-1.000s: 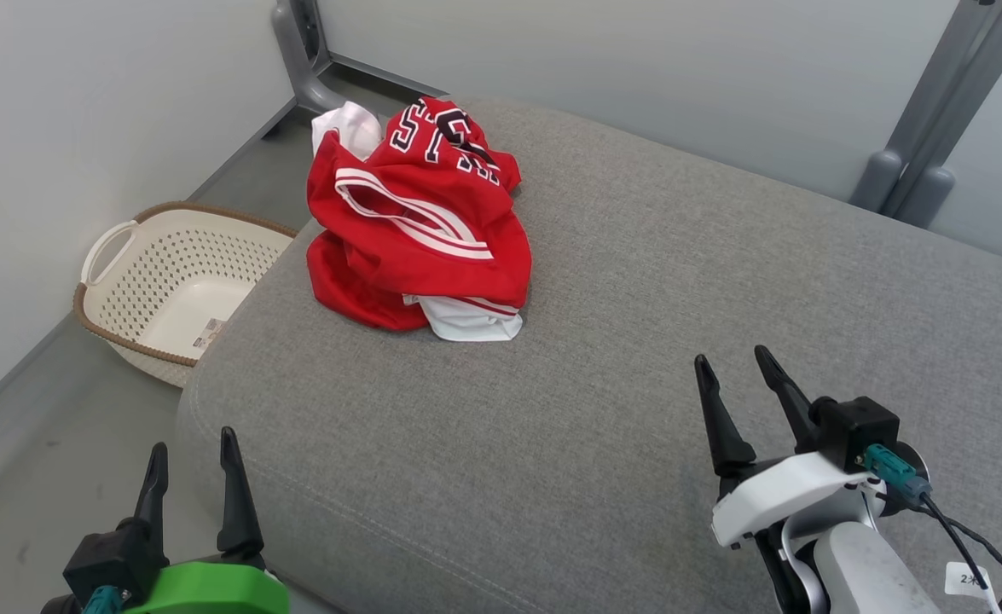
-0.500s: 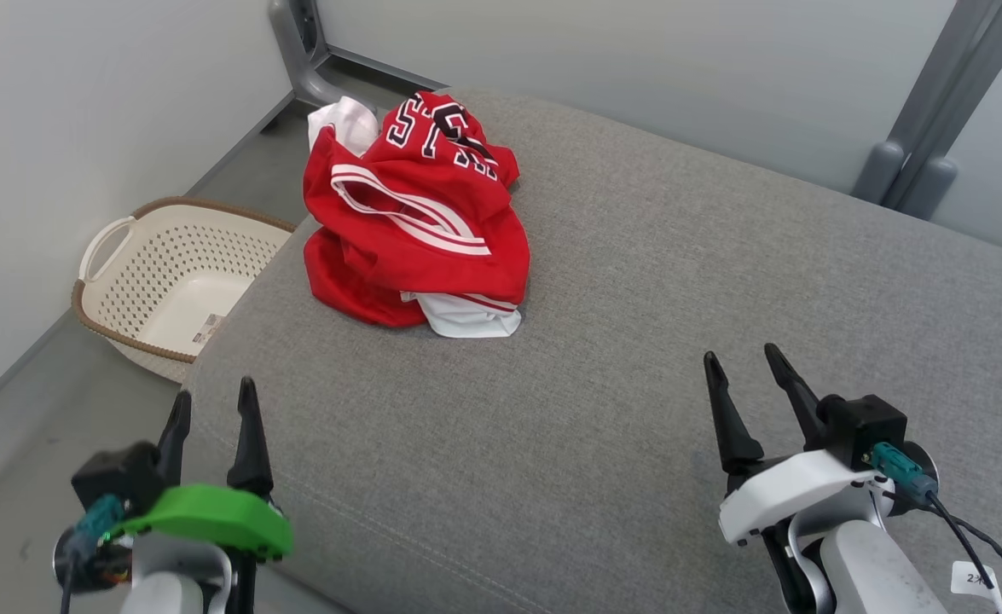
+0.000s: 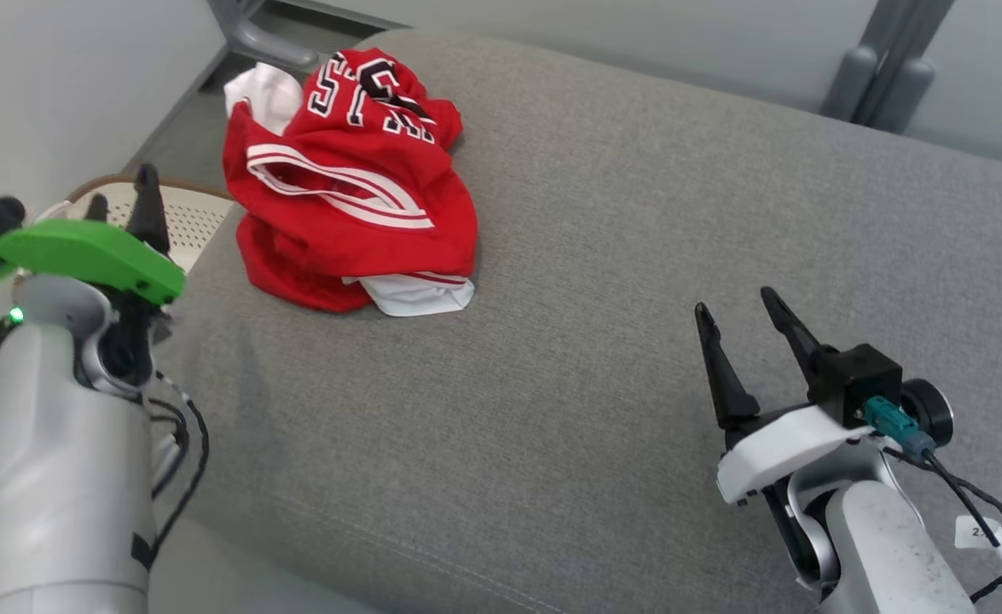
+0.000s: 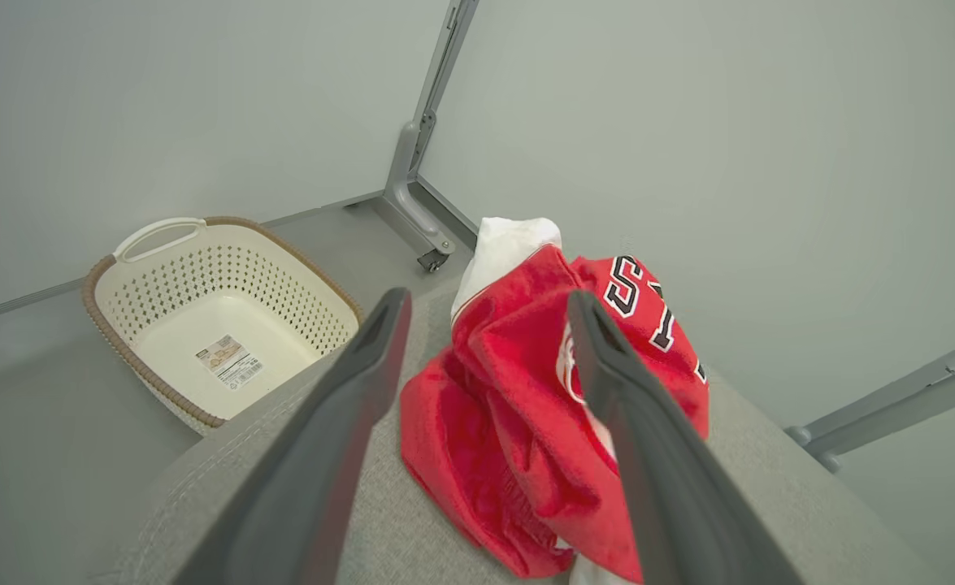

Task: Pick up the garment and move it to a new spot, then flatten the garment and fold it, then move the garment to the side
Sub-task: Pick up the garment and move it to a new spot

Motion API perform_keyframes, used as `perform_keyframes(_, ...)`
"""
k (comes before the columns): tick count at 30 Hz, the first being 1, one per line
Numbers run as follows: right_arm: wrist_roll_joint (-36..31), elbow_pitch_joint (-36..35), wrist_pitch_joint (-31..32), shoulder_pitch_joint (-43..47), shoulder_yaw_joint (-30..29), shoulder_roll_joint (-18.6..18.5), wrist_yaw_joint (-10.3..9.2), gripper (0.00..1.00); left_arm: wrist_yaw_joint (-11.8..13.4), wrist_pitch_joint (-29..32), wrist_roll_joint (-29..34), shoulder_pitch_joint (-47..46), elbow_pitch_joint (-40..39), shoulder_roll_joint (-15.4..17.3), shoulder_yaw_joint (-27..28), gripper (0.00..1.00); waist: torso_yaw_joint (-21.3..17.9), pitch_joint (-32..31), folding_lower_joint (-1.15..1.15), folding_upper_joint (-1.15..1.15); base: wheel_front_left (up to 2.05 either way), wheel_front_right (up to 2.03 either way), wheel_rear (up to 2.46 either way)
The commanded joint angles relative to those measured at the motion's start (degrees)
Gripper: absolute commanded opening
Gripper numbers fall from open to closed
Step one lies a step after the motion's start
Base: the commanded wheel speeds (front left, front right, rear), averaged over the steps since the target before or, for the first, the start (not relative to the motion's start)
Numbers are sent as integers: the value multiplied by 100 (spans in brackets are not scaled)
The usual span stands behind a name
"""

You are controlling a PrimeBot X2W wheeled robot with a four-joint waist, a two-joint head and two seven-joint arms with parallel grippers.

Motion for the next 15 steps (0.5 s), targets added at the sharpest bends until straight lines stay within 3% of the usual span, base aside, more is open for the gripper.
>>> perform_keyframes(1, -84, -117, 61, -91, -44, -32, -4, 100, 33, 93, -72, -290, 132, 46, 44, 100, -597, 678, 0, 0, 0, 0, 0)
perform_keyframes(11, -308, -755, 357, -161, -102, -28, -4, 100, 132, 800, -493, -1312, 847, 515, 346, 100, -1273, 1404, 0, 0, 0, 0, 0)
perform_keyframes(15, -300, -878, 375, -174, -115, -27, -4, 100, 314, 1042, -330, -1461, 1063, 731, 240, 100, -1407, 1555, 0, 0, 0, 0, 0)
